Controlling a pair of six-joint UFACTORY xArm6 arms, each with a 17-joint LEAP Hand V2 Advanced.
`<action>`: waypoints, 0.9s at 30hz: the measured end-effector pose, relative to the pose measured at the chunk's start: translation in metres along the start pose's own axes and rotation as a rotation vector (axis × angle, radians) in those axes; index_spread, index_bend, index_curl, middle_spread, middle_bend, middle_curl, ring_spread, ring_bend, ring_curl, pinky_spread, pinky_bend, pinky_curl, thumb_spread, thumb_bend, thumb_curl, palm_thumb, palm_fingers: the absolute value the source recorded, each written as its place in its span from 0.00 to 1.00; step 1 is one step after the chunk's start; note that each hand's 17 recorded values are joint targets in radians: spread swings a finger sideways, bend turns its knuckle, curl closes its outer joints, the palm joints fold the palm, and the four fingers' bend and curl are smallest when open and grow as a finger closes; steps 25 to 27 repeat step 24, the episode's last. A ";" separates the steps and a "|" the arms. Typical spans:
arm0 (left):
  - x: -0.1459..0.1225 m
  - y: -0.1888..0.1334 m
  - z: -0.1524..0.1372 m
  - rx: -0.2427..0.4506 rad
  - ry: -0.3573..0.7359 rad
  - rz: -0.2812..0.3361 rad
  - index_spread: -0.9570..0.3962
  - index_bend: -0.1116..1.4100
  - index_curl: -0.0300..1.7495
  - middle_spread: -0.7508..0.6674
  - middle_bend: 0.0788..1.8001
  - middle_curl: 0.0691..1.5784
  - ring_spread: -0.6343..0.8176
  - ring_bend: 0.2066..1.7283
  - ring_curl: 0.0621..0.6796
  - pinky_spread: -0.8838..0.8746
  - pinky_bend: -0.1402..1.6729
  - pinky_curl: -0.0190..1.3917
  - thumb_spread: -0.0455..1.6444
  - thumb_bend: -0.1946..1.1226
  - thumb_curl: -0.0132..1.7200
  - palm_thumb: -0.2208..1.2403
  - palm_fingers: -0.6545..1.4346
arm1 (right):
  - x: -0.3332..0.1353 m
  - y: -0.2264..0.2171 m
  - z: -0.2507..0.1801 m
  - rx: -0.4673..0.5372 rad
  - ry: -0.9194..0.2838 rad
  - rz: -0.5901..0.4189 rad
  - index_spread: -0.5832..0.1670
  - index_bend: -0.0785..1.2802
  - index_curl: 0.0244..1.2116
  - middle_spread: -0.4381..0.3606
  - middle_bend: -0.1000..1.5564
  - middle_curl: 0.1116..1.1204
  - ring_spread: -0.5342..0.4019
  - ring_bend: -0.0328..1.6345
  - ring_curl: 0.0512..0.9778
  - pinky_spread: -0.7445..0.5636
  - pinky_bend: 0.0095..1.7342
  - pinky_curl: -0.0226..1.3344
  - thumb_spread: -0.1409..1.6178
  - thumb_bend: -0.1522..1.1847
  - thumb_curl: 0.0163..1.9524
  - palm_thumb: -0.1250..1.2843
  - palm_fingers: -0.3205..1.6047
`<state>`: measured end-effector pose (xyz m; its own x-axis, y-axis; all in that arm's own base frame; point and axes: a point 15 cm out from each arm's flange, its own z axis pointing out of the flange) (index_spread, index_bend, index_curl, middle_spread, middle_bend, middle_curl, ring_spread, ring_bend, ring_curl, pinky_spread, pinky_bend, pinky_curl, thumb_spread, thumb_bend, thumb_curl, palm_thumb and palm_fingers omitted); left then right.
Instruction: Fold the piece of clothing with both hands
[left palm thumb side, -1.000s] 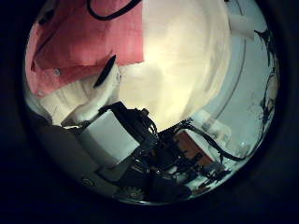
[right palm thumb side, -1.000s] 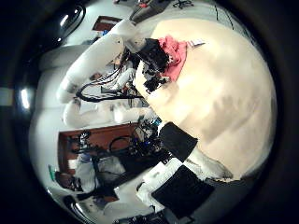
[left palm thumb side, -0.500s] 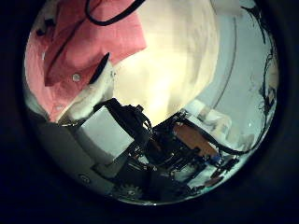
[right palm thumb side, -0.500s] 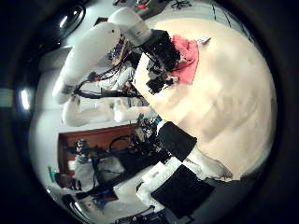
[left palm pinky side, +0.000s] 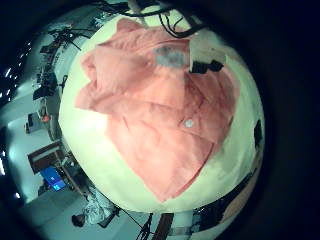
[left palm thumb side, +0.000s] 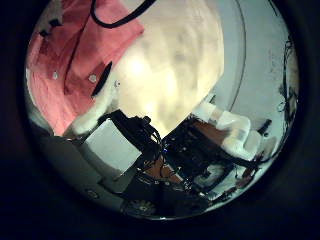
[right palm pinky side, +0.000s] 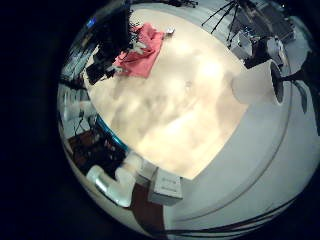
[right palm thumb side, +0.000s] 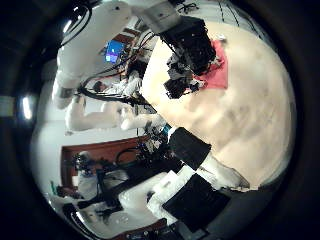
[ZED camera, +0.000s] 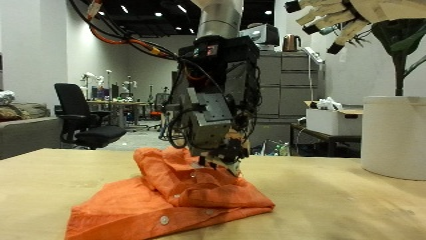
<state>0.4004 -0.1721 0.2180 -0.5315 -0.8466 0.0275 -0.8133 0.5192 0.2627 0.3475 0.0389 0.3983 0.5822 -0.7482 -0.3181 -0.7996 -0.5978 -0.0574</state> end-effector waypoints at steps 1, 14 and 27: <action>-0.002 0.003 -0.006 0.009 0.001 -0.006 0.73 0.19 0.21 0.53 0.12 0.22 0.43 0.36 0.25 0.38 0.48 0.24 0.68 0.13 0.23 0.61 0.45 | 0.000 0.000 0.000 0.000 0.000 0.000 0.25 0.19 0.25 0.60 0.17 0.18 0.81 0.20 0.18 0.95 0.22 0.21 0.73 0.10 0.17 0.45 0.32; -0.072 0.128 -0.109 0.143 -0.023 -0.283 0.76 0.18 0.22 0.56 0.12 0.22 0.48 0.36 0.24 0.49 0.41 0.21 0.68 0.12 0.23 0.57 0.40 | 0.022 0.014 -0.007 -0.056 0.091 0.045 0.25 0.19 0.25 0.60 0.17 0.18 0.81 0.21 0.19 0.94 0.22 0.21 0.73 0.09 0.16 0.44 0.30; -0.081 0.220 -0.074 0.103 -0.006 -0.438 0.77 0.18 0.21 0.59 0.11 0.21 0.52 0.35 0.22 0.55 0.39 0.20 0.67 0.13 0.23 0.54 0.40 | 0.022 0.023 -0.011 -0.098 0.164 0.084 0.25 0.19 0.25 0.63 0.17 0.17 0.81 0.21 0.19 0.91 0.22 0.21 0.74 0.09 0.14 0.35 0.27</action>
